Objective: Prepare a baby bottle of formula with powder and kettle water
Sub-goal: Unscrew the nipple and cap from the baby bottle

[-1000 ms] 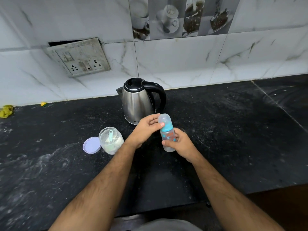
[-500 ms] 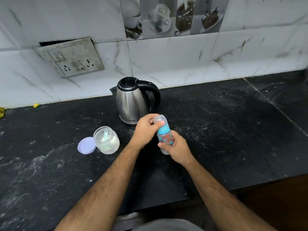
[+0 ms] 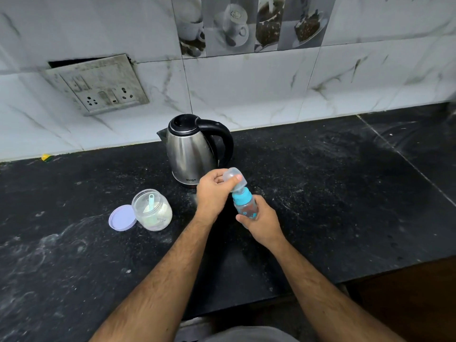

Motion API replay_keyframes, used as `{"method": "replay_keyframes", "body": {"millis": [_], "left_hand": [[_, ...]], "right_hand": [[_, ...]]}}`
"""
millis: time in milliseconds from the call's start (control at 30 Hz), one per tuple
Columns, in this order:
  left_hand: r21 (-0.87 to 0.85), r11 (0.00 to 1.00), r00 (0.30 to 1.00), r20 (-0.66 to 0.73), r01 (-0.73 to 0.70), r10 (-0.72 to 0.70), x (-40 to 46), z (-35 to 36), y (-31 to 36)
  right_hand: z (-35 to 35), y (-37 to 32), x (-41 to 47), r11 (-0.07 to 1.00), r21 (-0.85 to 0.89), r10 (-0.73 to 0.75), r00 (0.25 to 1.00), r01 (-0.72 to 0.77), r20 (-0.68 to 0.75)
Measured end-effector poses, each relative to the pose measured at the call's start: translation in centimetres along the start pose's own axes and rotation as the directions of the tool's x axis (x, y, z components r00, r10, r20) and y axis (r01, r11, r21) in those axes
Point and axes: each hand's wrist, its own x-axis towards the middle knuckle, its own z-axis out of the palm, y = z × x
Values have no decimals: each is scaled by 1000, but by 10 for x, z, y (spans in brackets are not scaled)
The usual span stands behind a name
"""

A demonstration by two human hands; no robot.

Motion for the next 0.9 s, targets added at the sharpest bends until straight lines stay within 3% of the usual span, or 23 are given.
{"method": "replay_keyframes", "body": {"millis": [233, 467, 633, 900], "left_hand": [[-46, 999, 999, -37, 8, -9, 18, -4, -12], [252, 964, 995, 33, 85, -96, 31, -4, -58], [421, 905, 996, 43, 52, -77, 42, 6, -75], [506, 862, 992, 103, 16, -79, 44, 13, -89]], "right_hand": [[-14, 21, 1, 998, 22, 66, 995, -65, -73], [-27, 19, 15, 996, -75, 24, 980, -40, -198], [-31, 14, 23, 997, -64, 23, 982, -36, -188], [-31, 11, 25, 998, -28, 58, 990, -62, -126]]}}
